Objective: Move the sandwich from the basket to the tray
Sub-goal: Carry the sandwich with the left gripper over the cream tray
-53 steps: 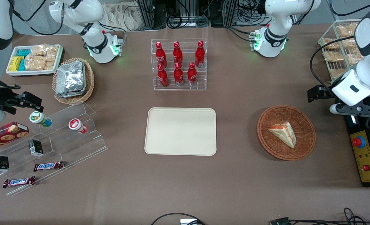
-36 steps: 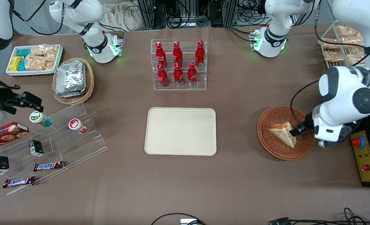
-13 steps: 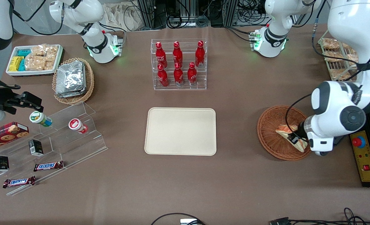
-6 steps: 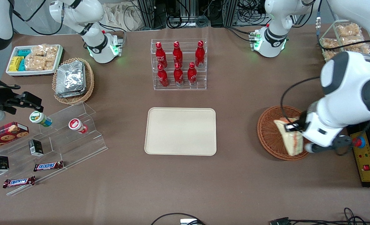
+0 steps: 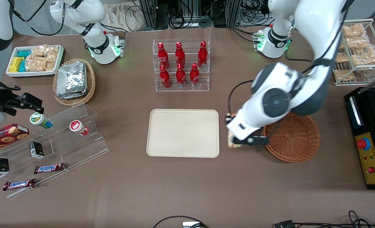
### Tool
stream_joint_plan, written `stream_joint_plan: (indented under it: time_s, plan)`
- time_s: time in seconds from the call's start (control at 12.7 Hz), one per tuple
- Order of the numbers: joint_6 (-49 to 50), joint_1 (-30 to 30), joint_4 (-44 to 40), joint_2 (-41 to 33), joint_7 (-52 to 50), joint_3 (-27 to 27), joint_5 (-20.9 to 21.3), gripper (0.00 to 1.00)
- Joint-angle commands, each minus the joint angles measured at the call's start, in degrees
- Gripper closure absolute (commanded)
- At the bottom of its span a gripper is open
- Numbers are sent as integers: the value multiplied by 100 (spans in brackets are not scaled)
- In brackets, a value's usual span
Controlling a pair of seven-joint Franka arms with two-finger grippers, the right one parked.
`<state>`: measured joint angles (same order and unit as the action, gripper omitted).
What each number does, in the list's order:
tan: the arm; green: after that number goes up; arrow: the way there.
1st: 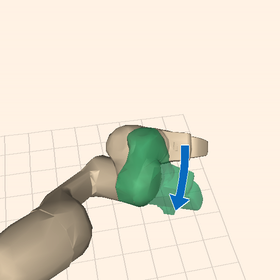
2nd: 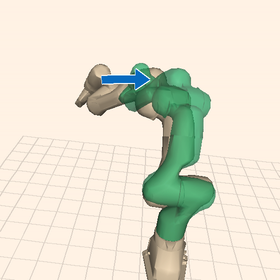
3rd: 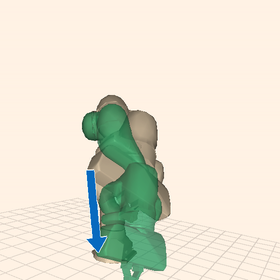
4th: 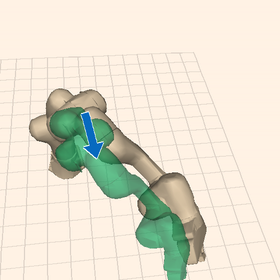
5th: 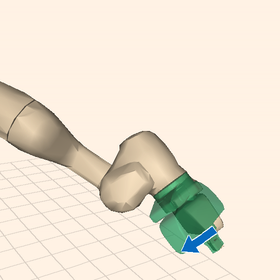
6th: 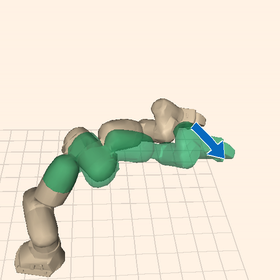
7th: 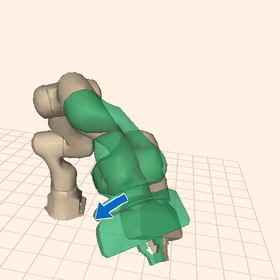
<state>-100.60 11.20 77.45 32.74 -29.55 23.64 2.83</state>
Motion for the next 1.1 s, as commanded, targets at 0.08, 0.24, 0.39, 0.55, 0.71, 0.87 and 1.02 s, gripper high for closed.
stream_joint_plan:
  time_s: [0.08,0.24,0.39,0.55,0.71,0.87,1.02]
  plan:
    - [-599,478,-362,926,-445,-26,208,100]
    - [-793,672,-362,1269,-761,-26,621,99]
    - [-1100,760,-353,1533,-999,-26,955,89]
    - [-1198,848,-353,1700,-1070,-26,1070,74]
    - [-1199,848,-336,1719,-1271,-26,1080,12]
    - [-1137,831,-353,1631,-1308,-26,1080,0]
    - [-1120,805,-336,1404,-1316,-34,1106,0]
